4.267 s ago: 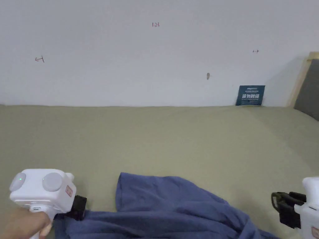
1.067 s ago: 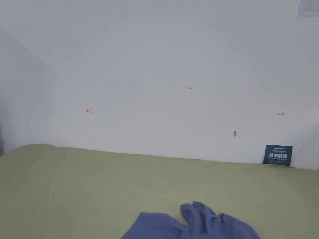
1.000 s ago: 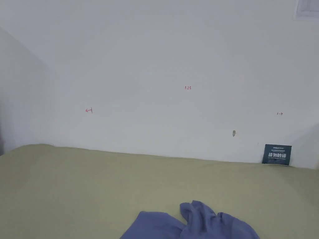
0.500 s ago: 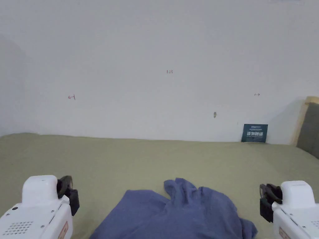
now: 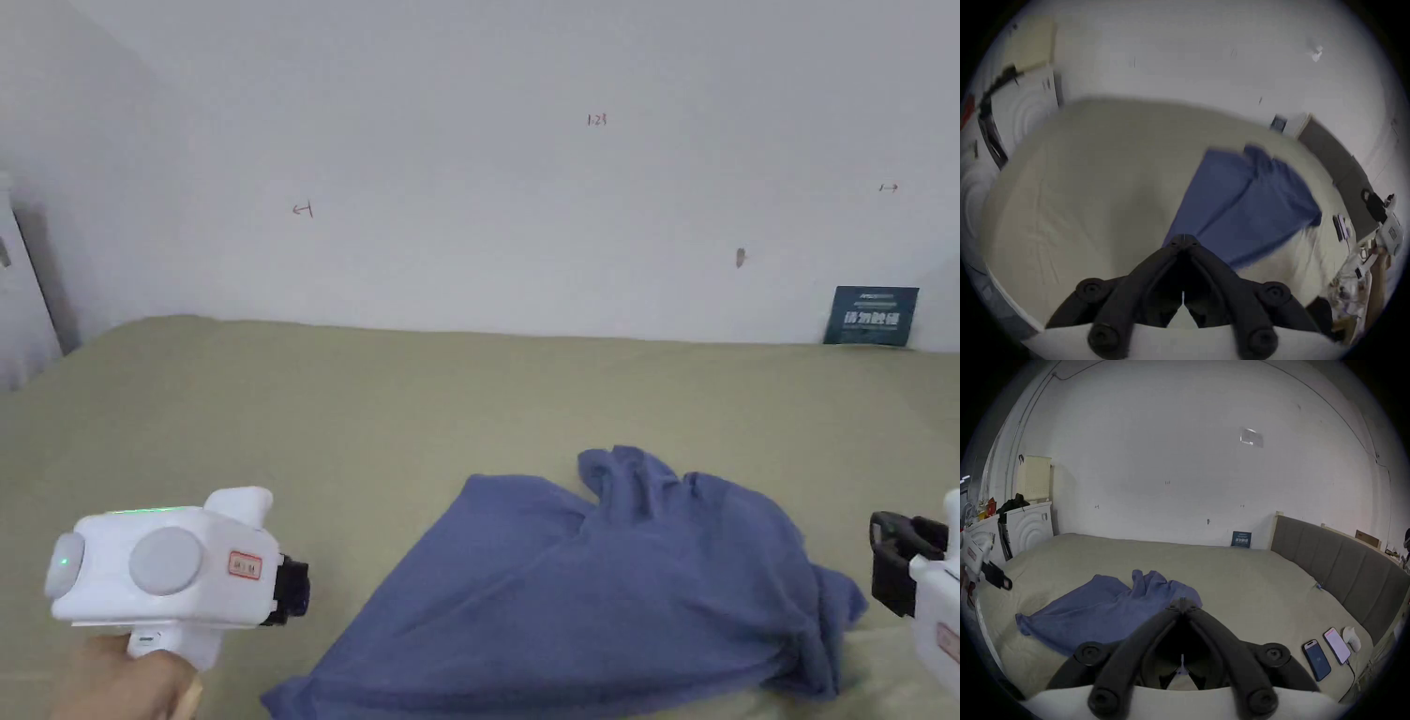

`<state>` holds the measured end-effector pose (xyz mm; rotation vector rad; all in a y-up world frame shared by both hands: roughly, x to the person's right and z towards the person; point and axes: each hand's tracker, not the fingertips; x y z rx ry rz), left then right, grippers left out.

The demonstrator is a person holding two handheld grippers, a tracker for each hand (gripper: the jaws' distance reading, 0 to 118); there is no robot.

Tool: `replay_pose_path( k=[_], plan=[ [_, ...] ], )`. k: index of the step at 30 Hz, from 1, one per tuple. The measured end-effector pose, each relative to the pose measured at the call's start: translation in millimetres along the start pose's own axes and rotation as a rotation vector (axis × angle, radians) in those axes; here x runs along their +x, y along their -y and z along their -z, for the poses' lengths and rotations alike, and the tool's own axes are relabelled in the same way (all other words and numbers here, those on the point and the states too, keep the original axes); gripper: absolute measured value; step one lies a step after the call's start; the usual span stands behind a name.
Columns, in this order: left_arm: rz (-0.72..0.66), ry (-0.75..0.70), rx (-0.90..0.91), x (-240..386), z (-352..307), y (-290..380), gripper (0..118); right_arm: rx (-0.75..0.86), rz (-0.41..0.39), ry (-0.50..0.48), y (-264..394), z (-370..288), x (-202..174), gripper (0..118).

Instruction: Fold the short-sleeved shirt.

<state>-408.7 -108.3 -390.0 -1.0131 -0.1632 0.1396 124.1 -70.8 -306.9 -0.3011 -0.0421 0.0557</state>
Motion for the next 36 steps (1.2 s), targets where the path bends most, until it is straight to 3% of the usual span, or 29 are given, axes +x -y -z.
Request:
replay_pose_path(
  k=[2, 3, 5, 6, 7, 11, 12, 14, 15, 16, 20, 27, 28, 30, 31, 33, 34, 36],
  plan=[
    [0.004, 0.003, -0.078, -9.2, 14.0, 4.0, 3, -0.018, -0.004, -0.014, 5.1, 2.0, -2.1, 0],
    [0.019, -0.025, -0.080, -10.1, 19.1, 6.7, 11, -0.032, -0.008, -0.021, 7.3, 3.5, -3.1, 0],
    [0.025, -0.020, -0.063, -11.1, 24.7, 15.1, 77, -0.058, -0.014, -0.032, 13.3, 6.5, -5.7, 0],
    [0.012, 0.004, -0.063, -11.9, 29.0, 19.5, 95, -0.071, -0.010, -0.038, 14.7, 8.3, -5.6, 0],
    [-0.025, 0.066, -0.074, -11.9, 34.3, 24.2, 99, -0.084, -0.004, -0.044, 15.6, 10.3, -5.2, 0],
    [-0.020, 0.058, -0.124, -6.9, 61.1, 34.2, 98, -0.112, 0.007, -0.049, 19.9, 17.9, -4.4, 0],
    [0.015, 0.023, -0.148, -3.8, 68.3, 37.8, 93, -0.114, 0.010, -0.051, 21.5, 20.1, -3.8, 0],
    [0.081, -0.014, -0.171, -1.9, 80.6, 42.8, 50, -0.125, 0.007, -0.058, 21.6, 26.8, -3.2, 0],
    [0.101, -0.029, -0.178, -0.7, 86.4, 46.6, 19, -0.133, 0.003, -0.063, 20.7, 33.1, -3.0, 0],
    [0.107, -0.014, -0.177, -1.2, 90.2, 50.7, 4, -0.147, -0.002, -0.076, 19.9, 40.6, -3.1, 0],
    [0.084, 0.047, -0.125, -9.5, 85.6, 54.4, 3, -0.209, -0.052, -0.144, 1.7, 91.5, -4.6, 0],
    [0.054, 0.073, -0.087, -18.9, 83.3, 57.2, 3, -0.425, -0.154, -0.250, -79.2, 274.1, -13.1, 2],
    [0.052, 0.072, -0.086, -18.7, 84.5, 58.3, 3, -0.491, -0.199, -0.262, -87.0, 300.9, -17.3, 20],
    [0.035, 0.074, -0.086, -18.5, 87.5, 58.1, 3, -0.582, -0.266, -0.250, -91.3, 345.5, -23.1, 94],
    [0.025, 0.076, -0.087, -18.4, 87.6, 58.4, 3, -0.653, -0.286, -0.257, -87.2, 367.8, -25.0, 94],
    [0.020, 0.077, -0.090, -15.7, 88.0, 57.6, 3, -0.774, -0.299, -0.256, -72.1, 393.6, -29.4, 117],
    [0.025, 0.077, -0.090, -14.7, 88.3, 57.3, 3, -0.753, -0.303, -0.287, -62.1, 406.9, -28.0, 113],
    [0.023, 0.079, -0.098, -13.9, 88.9, 56.8, 3, -0.761, -0.354, -0.254, -43.0, 422.0, -32.0, 110]
  ],
)
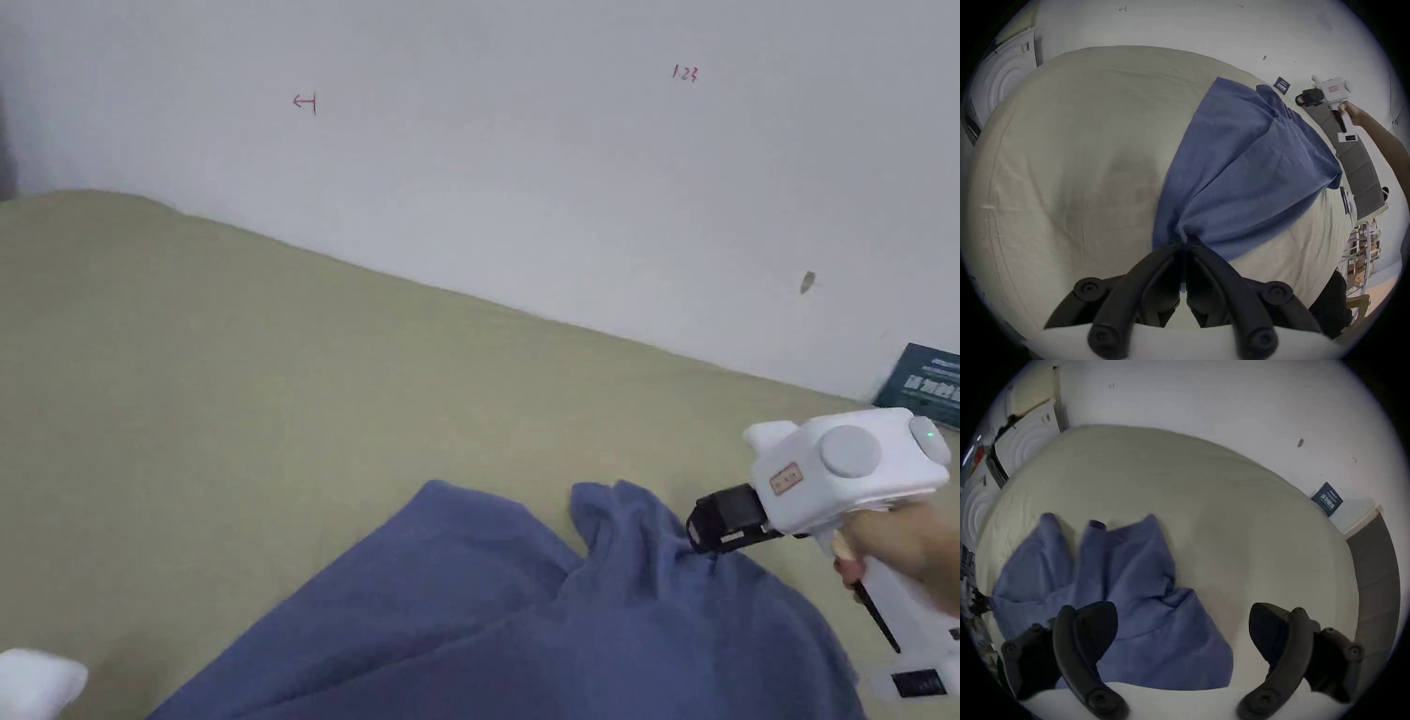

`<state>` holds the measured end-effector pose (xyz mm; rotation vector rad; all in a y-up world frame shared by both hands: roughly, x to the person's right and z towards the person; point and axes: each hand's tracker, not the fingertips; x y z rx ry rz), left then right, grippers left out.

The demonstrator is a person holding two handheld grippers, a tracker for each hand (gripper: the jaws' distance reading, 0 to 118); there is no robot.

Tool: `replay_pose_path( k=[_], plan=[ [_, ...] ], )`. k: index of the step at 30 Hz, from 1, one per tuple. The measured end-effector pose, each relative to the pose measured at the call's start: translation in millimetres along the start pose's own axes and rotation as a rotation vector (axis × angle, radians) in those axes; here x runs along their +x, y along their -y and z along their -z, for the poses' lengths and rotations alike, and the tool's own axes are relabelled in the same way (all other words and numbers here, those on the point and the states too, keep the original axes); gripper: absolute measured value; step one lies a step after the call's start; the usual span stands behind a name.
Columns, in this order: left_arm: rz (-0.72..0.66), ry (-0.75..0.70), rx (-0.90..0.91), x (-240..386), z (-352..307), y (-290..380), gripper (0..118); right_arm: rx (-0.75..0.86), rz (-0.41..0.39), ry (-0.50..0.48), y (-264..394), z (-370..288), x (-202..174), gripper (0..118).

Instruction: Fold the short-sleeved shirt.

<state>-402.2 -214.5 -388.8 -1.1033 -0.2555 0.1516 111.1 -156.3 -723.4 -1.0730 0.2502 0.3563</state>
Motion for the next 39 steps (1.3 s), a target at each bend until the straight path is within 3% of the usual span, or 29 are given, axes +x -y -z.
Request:
replay_pose_path(
  k=[4, 6, 9, 11, 12, 16, 21, 31, 39],
  plan=[
    [-0.007, 0.003, -0.005, 1.4, 0.6, -1.3, 3, -0.080, -0.076, 0.005, 3.6, 42.6, 5.4, 109],
    [-0.008, 0.007, -0.003, -0.8, 2.1, -1.2, 3, -0.079, -0.103, -0.029, 7.2, 48.2, 4.1, 95],
    [-0.027, 0.019, 0.002, -3.5, 3.0, -0.5, 3, -0.056, -0.074, -0.153, 9.6, 34.8, -0.5, 4],
    [-0.042, 0.025, 0.010, -3.7, 1.8, 0.1, 3, -0.013, -0.126, -0.041, 9.7, 21.9, -11.9, 4],
    [-0.046, 0.024, 0.012, -2.8, 0.8, 0.6, 3, 0.017, -0.142, -0.053, 10.4, 11.1, -14.0, 4],
    [-0.025, -0.004, 0.050, 4.7, -10.6, 0.0, 3, 0.136, -0.061, -0.086, 16.4, -44.5, -9.6, 4],
    [-0.022, 0.044, 0.186, 10.2, -51.4, -22.2, 3, 0.273, -0.025, -0.062, 25.7, -133.3, -0.3, 4],
    [0.045, -0.014, 0.399, 27.1, -133.6, -160.7, 3, 0.549, 0.112, 0.086, 22.6, -268.4, 34.0, 4],
    [0.100, -0.149, 0.500, 44.8, -164.2, -286.9, 3, 0.717, 0.269, 0.186, -8.0, -309.5, 69.9, 4]
  ],
)
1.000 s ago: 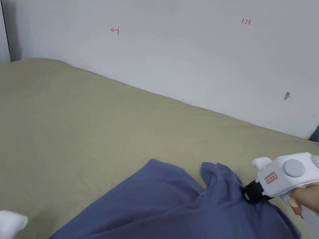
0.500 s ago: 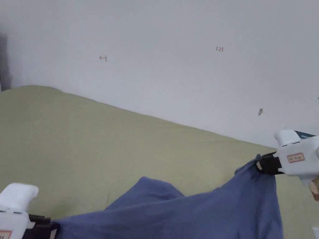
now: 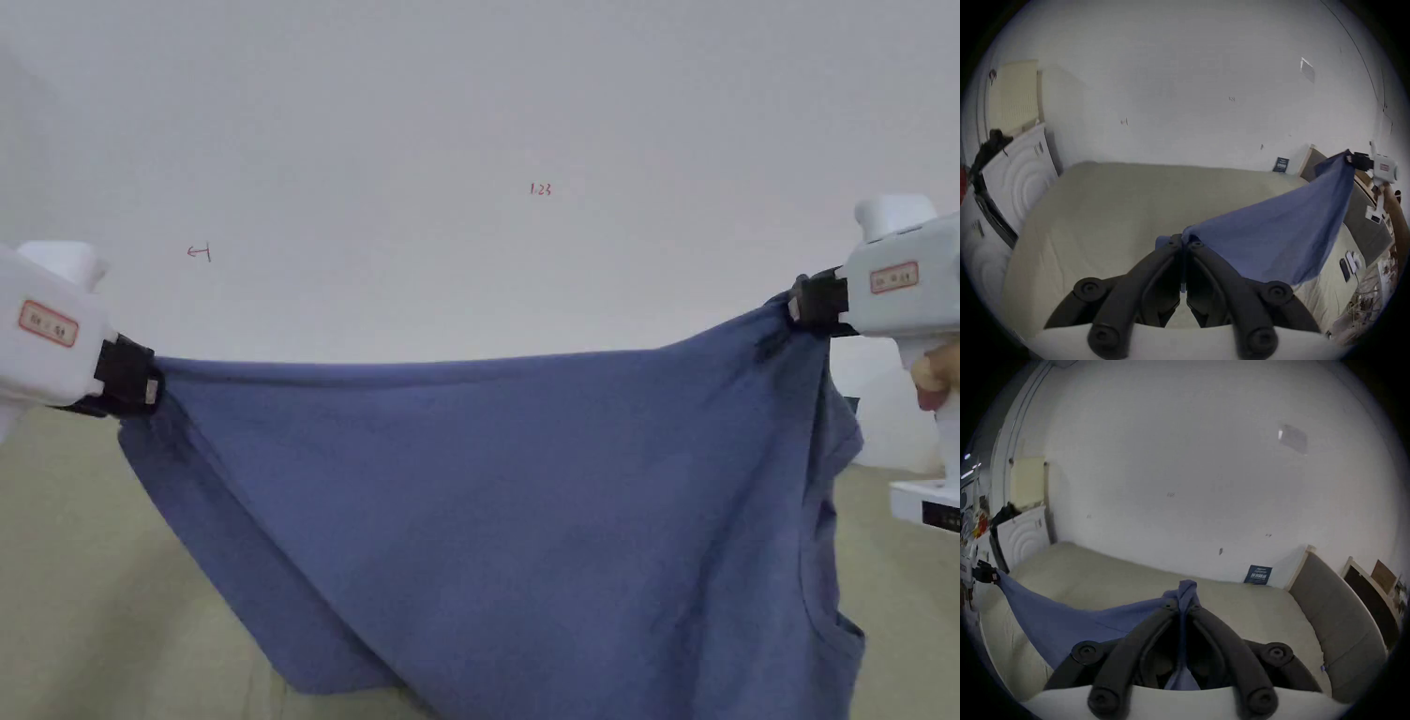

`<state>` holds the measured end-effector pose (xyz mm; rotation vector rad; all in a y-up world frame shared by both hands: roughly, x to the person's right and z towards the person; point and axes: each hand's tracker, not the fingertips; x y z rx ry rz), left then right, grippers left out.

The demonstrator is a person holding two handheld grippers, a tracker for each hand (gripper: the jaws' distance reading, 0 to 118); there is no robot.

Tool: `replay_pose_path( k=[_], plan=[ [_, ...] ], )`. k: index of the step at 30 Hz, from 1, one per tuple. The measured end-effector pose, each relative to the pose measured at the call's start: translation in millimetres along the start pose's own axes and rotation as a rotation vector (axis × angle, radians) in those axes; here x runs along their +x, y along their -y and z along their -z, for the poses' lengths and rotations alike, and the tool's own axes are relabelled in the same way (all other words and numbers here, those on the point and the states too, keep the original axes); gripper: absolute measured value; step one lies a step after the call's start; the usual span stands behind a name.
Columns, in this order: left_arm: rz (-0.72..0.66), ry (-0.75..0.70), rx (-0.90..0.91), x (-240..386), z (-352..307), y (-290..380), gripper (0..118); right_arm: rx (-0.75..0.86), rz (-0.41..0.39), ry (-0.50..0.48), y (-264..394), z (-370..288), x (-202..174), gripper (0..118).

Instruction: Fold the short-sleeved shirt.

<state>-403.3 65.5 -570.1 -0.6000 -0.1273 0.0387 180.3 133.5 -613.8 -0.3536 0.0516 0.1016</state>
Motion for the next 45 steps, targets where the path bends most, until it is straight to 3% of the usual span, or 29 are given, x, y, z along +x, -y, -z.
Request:
replay_pose_path(
  k=[4, 7, 14, 21, 29, 35, 45],
  plan=[
    [0.005, -0.006, 0.088, 7.4, 12.2, -53.1, 3, 0.105, 0.060, 0.052, -23.0, 10.6, 11.2, 4],
    [0.026, -0.050, 0.149, 15.0, 16.1, -87.1, 3, 0.159, 0.026, 0.102, -41.7, 17.6, 12.8, 4],
    [0.020, -0.111, 0.302, 24.3, 11.5, -140.9, 3, 0.273, 0.038, 0.160, -85.2, 21.9, 17.1, 4],
    [0.023, -0.125, 0.331, 18.0, 25.3, -158.0, 3, 0.317, 0.035, 0.147, -95.3, 13.9, 17.5, 4],
    [0.037, -0.089, 0.315, 7.8, 28.0, -104.3, 3, 0.226, 0.067, 0.094, -33.2, 2.5, 12.3, 4],
    [0.025, -0.040, 0.234, 0.6, 16.0, -20.9, 3, 0.171, 0.081, 0.073, 39.6, -29.2, 3.9, 4],
    [0.040, -0.009, 0.147, -2.0, -47.3, 109.5, 3, 0.078, 0.018, 0.016, 129.3, -117.4, -19.4, 4]
  ],
)
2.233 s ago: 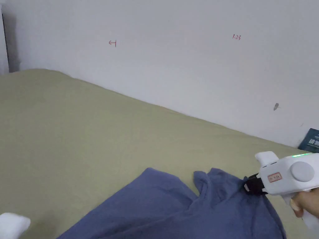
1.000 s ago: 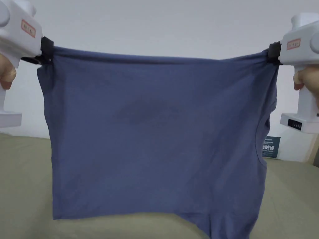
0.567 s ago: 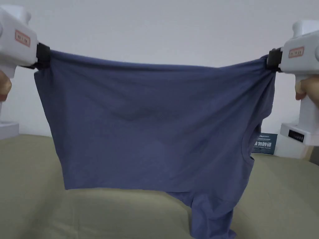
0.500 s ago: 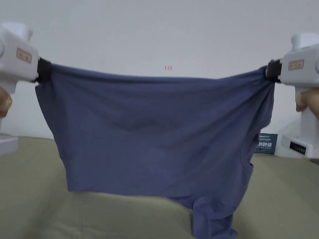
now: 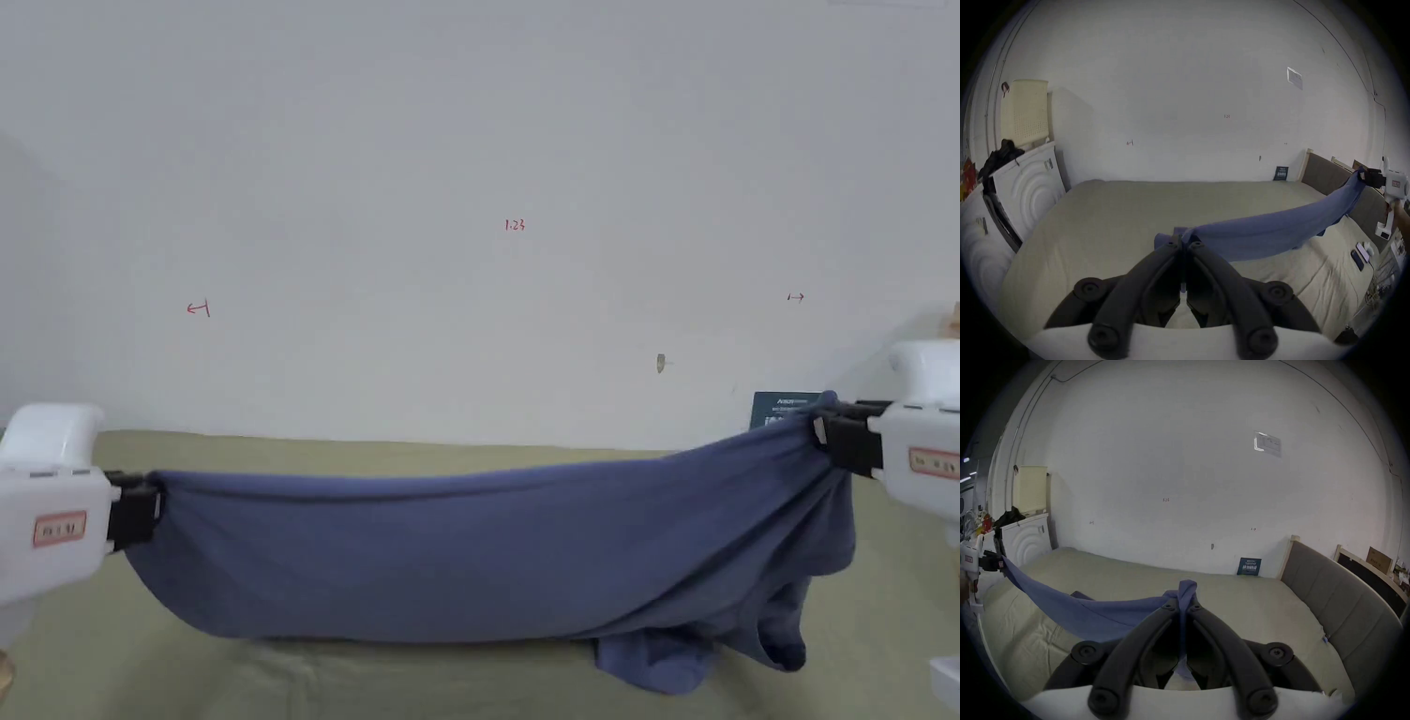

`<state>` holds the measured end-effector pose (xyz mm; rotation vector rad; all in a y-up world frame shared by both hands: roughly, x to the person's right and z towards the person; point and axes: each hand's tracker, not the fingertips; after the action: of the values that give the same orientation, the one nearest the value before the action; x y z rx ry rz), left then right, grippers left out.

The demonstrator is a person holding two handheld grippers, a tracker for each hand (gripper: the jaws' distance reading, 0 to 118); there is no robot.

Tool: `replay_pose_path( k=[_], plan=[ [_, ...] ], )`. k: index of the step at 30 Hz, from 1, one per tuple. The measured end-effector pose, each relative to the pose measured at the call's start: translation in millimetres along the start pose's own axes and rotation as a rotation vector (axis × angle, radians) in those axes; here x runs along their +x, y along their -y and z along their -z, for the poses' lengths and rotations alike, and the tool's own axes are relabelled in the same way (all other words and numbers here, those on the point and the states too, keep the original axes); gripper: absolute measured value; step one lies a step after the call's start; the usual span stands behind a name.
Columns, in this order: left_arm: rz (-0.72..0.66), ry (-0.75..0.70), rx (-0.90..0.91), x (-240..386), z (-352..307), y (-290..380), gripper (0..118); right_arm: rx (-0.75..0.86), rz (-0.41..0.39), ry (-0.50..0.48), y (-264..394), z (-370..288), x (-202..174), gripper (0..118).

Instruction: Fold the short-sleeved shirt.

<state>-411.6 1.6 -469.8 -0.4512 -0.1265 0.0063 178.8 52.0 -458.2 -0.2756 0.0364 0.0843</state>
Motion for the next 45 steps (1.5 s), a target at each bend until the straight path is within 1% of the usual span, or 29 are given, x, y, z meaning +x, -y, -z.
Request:
replay_pose_path(
  k=[4, 5, 9, 11, 13, 17, 21, 22, 25, 27, 29, 32, 33, 34, 35, 36, 37, 38, 39, 40, 41, 43, 45],
  plan=[
    [-0.040, 0.010, -0.038, -0.9, -31.1, 49.2, 3, -0.010, 0.016, -0.020, 37.6, -42.1, -7.4, 4],
    [-0.053, 0.013, -0.039, -2.0, -37.2, 61.5, 3, -0.016, 0.042, -0.029, 50.0, -51.9, -7.3, 4],
    [-0.082, 0.040, -0.074, -0.1, -62.4, 102.3, 3, -0.070, 0.060, -0.027, 97.3, -82.5, -6.6, 4],
    [-0.078, 0.046, -0.095, 4.6, -76.2, 121.0, 3, -0.120, 0.086, -0.024, 121.2, -96.9, -6.4, 4],
    [-0.039, 0.047, -0.102, 9.4, -89.0, 135.3, 3, -0.144, 0.110, -0.019, 142.2, -110.7, -4.1, 4],
    [-0.045, 0.068, -0.145, 11.6, -102.1, 166.3, 3, -0.197, 0.143, -0.018, 179.1, -134.6, 0.4, 4],
    [-0.018, 0.070, -0.207, 15.5, -110.8, 198.2, 3, -0.264, 0.167, -0.020, 211.4, -143.0, 7.5, 4],
    [-0.018, 0.064, -0.218, 16.1, -110.8, 206.5, 3, -0.297, 0.152, -0.020, 219.5, -142.9, 7.2, 4],
    [-0.021, 0.065, -0.275, 16.8, -108.3, 225.6, 3, -0.347, 0.151, -0.016, 243.1, -141.1, 9.0, 4],
    [-0.030, 0.081, -0.297, 16.4, -106.7, 235.5, 3, -0.365, 0.166, -0.010, 254.5, -140.9, 9.8, 4],
    [-0.041, 0.080, -0.328, 17.8, -103.5, 243.5, 3, -0.399, 0.210, -0.007, 265.0, -141.0, 12.2, 4],
    [-0.056, 0.086, -0.381, 17.3, -94.8, 253.8, 16, -0.456, 0.262, 0.004, 277.8, -137.7, 15.6, 4],
    [-0.064, 0.066, -0.402, 18.2, -92.9, 258.6, 32, -0.493, 0.279, 0.014, 280.5, -136.4, 15.9, 6],
    [-0.081, 0.058, -0.421, 16.6, -89.8, 262.8, 74, -0.515, 0.275, 0.038, 282.1, -135.9, 15.9, 15],
    [-0.111, 0.055, -0.437, 12.8, -89.6, 265.4, 99, -0.528, 0.258, 0.059, 282.7, -136.2, 16.4, 32],
    [-0.137, 0.055, -0.428, 10.0, -92.2, 265.7, 105, -0.538, 0.258, 0.066, 283.0, -137.7, 17.4, 59],
    [-0.184, 0.064, -0.385, 7.7, -98.0, 262.7, 103, -0.532, 0.265, 0.060, 281.9, -140.7, 19.1, 97],
    [-0.227, 0.073, -0.369, 4.7, -101.7, 258.8, 103, -0.507, 0.285, 0.055, 279.0, -146.7, 21.2, 111],
    [-0.254, 0.061, -0.345, 2.9, -104.9, 254.3, 103, -0.456, 0.307, 0.039, 274.2, -151.8, 22.5, 111],
    [-0.269, 0.051, -0.308, 1.8, -108.5, 248.9, 103, -0.418, 0.320, 0.027, 266.1, -157.7, 20.2, 107],
    [-0.265, 0.050, -0.273, 5.0, -114.7, 242.1, 103, -0.406, 0.319, 0.035, 259.7, -160.5, 18.5, 108],
    [-0.236, 0.047, -0.216, 8.7, -119.0, 232.2, 103, -0.358, 0.304, 0.062, 248.4, -164.9, 13.6, 108],
    [-0.196, 0.021, -0.168, 17.7, -124.9, 226.0, 102, -0.309, 0.261, 0.075, 239.0, -170.2, 2.6, 107]
  ],
)
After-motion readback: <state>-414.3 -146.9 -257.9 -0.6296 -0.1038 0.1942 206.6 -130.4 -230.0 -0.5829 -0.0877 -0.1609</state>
